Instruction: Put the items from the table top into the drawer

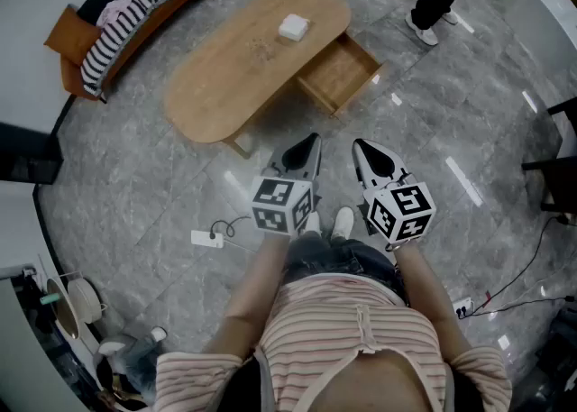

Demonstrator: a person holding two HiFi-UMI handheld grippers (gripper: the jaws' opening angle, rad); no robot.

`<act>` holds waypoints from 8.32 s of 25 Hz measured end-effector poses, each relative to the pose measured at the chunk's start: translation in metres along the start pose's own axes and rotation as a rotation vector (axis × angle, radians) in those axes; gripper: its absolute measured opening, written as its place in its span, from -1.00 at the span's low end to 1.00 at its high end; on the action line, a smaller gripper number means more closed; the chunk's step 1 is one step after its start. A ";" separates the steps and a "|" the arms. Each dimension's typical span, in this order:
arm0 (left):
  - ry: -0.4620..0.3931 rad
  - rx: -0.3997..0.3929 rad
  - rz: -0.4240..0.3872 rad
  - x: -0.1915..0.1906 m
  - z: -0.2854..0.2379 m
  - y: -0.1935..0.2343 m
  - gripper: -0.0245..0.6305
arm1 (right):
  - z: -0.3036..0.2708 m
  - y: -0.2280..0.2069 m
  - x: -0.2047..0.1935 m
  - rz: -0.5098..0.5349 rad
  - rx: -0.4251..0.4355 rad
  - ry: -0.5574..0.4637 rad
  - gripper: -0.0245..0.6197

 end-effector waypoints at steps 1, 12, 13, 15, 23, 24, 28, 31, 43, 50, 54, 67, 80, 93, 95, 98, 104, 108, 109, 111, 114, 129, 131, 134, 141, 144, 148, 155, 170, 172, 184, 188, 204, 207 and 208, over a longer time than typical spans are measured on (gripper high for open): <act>0.004 0.001 0.000 -0.001 0.000 0.000 -0.88 | 0.000 0.000 0.000 0.000 0.001 0.000 -0.90; 0.025 0.008 -0.003 -0.005 -0.009 -0.013 -0.88 | 0.009 -0.010 0.000 -0.005 0.005 0.004 -0.90; 0.029 0.010 -0.004 -0.007 -0.010 -0.014 -0.88 | 0.011 -0.011 -0.001 -0.005 0.007 0.003 -0.90; 0.035 0.016 -0.004 -0.009 -0.011 -0.016 -0.88 | 0.014 -0.014 -0.002 -0.010 0.016 -0.001 -0.90; 0.030 0.086 -0.012 -0.008 -0.011 -0.017 -0.88 | 0.028 -0.035 -0.005 -0.051 0.027 0.009 -0.90; 0.029 0.099 -0.018 -0.006 -0.011 -0.017 -0.88 | 0.029 -0.038 -0.004 -0.052 0.027 0.011 -0.90; 0.016 0.144 -0.044 0.004 -0.010 -0.017 -0.88 | 0.034 -0.049 0.001 -0.060 0.027 0.007 -0.90; 0.020 0.163 -0.065 0.009 -0.007 -0.013 -0.88 | 0.033 -0.051 0.002 -0.065 0.022 0.004 -0.90; 0.053 0.163 -0.071 0.012 -0.028 -0.004 -0.88 | 0.019 -0.060 0.011 -0.076 0.026 0.007 -0.90; 0.093 0.161 -0.030 0.009 -0.064 0.028 -0.88 | -0.009 -0.079 0.018 -0.093 -0.002 0.041 -0.90; 0.118 0.157 -0.016 0.010 -0.094 0.055 -0.88 | -0.039 -0.094 0.026 -0.109 -0.016 0.060 -0.90; 0.223 0.199 -0.038 0.020 -0.194 0.173 -0.88 | -0.176 -0.125 0.064 -0.131 -0.030 0.150 -0.90; 0.329 0.254 -0.071 0.006 -0.299 0.251 -0.67 | -0.249 -0.162 0.077 -0.116 -0.074 0.257 -0.90; 0.396 0.451 0.262 -0.046 -0.409 0.322 -0.62 | -0.337 -0.247 0.080 -0.092 0.026 0.409 -0.90; 0.402 0.480 0.310 -0.054 -0.426 0.331 -0.59 | -0.353 -0.262 0.078 -0.069 0.047 0.443 -0.90; 0.409 0.539 0.388 -0.069 -0.446 0.346 -0.59 | -0.375 -0.282 0.073 -0.063 0.082 0.492 -0.90; 0.389 0.665 0.539 -0.094 -0.478 0.380 -0.59 | -0.408 -0.310 0.058 -0.065 0.157 0.585 -0.90; 0.375 0.730 0.615 -0.107 -0.491 0.396 -0.59 | -0.422 -0.328 0.050 -0.072 0.187 0.627 -0.90; 0.372 0.741 0.635 -0.111 -0.493 0.399 -0.59 | -0.425 -0.332 0.049 -0.074 0.191 0.636 -0.90; 0.368 0.758 0.676 -0.119 -0.498 0.403 -0.59 | -0.428 -0.340 0.046 -0.078 0.198 0.652 -0.90; 0.363 0.776 0.740 -0.130 -0.504 0.407 -0.58 | -0.433 -0.349 0.041 -0.083 0.204 0.670 -0.90; 0.276 0.774 0.750 -0.133 -0.506 0.412 -0.85 | -0.433 -0.365 0.026 -0.112 0.189 0.704 -0.90; 0.264 0.748 0.732 -0.126 -0.506 0.410 -0.86 | -0.433 -0.365 0.026 -0.119 0.178 0.697 -0.90; 0.242 0.704 0.712 -0.113 -0.502 0.406 -0.86 | -0.432 -0.362 0.028 -0.132 0.156 0.675 -0.90; 0.198 0.570 0.669 -0.080 -0.490 0.384 -0.87 | -0.421 -0.355 0.038 -0.168 0.104 0.605 -0.90; 0.202 0.477 0.626 -0.070 -0.491 0.368 -0.87 | -0.409 -0.355 0.036 -0.193 0.067 0.575 -0.90; 0.239 0.352 0.544 -0.062 -0.496 0.339 -0.87 | -0.386 -0.356 0.032 -0.219 0.011 0.539 -0.90; 0.299 0.176 0.466 -0.064 -0.514 0.296 -0.87 | -0.351 -0.362 0.022 -0.271 -0.082 0.487 -0.90; 0.471 -0.099 0.306 -0.090 -0.556 0.234 -0.87 | -0.318 -0.373 -0.009 -0.372 -0.210 0.417 -0.90; 0.500 -0.140 0.271 -0.096 -0.562 0.227 -0.87 | -0.317 -0.377 -0.013 -0.386 -0.233 0.406 -0.90; 0.664 -0.335 0.081 -0.141 -0.595 0.191 -0.87 | -0.315 -0.398 -0.042 -0.468 -0.319 0.379 -0.90; 0.728 -0.381 0.011 -0.159 -0.604 0.190 -0.87 | -0.316 -0.403 -0.048 -0.490 -0.332 0.370 -0.90; 0.867 -0.463 -0.150 -0.212 -0.643 0.191 -0.87 | -0.318 -0.425 -0.076 -0.539 -0.398 0.370 -0.90; 0.879 -0.466 -0.186 -0.220 -0.647 0.191 -0.87 | -0.326 -0.427 -0.082 -0.541 -0.396 0.375 -0.90; 0.883 -0.465 -0.198 -0.222 -0.648 0.191 -0.87 | -0.330 -0.429 -0.084 -0.541 -0.394 0.378 -0.90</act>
Point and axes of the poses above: the fingertips, and each gripper's own axes: z backward along the fingers, y to its left, x out of its top, the point moved 5 cm from there along z, backward along the fingers, and after that the axes turned 8 degrees about -z, right-handed, at the moved point
